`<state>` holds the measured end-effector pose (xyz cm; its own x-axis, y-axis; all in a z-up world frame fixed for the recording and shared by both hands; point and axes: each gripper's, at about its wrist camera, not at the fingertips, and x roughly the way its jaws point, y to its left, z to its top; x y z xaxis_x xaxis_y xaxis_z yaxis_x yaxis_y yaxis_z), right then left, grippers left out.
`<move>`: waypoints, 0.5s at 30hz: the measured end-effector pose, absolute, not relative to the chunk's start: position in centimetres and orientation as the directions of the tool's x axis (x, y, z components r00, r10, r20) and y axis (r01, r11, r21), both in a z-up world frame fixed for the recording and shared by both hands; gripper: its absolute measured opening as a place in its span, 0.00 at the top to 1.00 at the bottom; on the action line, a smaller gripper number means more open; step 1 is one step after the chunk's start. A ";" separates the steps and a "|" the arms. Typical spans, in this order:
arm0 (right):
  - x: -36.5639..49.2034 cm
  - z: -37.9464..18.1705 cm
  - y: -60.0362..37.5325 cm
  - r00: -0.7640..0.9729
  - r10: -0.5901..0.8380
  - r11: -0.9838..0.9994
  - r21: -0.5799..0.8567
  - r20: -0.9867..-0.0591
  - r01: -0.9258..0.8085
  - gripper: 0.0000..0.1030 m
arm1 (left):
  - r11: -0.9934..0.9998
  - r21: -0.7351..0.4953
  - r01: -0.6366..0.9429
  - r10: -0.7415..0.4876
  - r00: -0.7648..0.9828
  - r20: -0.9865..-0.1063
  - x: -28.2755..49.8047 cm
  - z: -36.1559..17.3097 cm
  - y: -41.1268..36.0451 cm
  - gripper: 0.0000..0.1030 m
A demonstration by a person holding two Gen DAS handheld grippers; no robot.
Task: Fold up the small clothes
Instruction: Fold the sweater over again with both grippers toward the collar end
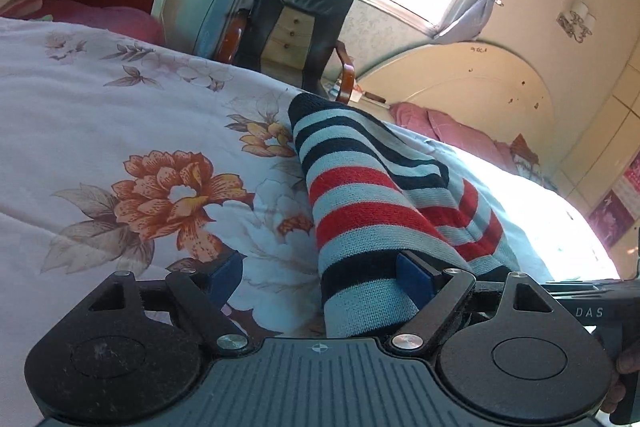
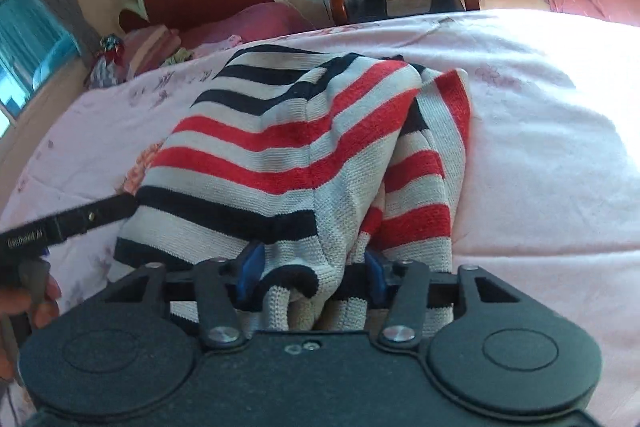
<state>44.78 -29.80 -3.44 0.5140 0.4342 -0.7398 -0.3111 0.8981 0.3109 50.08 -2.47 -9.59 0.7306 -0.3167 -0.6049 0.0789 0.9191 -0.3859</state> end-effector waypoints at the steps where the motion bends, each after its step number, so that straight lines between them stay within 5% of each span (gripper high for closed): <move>1: 44.4 -3.1 -29.3 0.527 0.433 0.895 0.280 -0.731 -0.347 0.76 | 0.920 -0.386 0.072 -0.312 0.732 -0.606 50.2 -9.6 -2.6 0.19; 4: 42.8 -1.5 -28.6 0.635 0.403 0.895 0.140 -0.659 -0.423 0.79 | 0.922 -0.377 0.082 -0.306 0.750 -0.586 50.3 -9.1 -3.4 0.19; 10: 40.1 -0.3 -31.5 0.745 0.418 0.895 0.092 -0.520 -0.437 0.80 | 0.929 -0.338 0.151 -0.332 0.744 -0.579 51.2 -8.8 -6.4 0.19; 15: 42.0 -4.8 -33.1 0.701 0.402 0.910 0.167 -0.589 -0.380 0.78 | 0.951 -0.254 0.176 -0.301 0.709 -0.638 51.9 -9.6 -9.6 0.19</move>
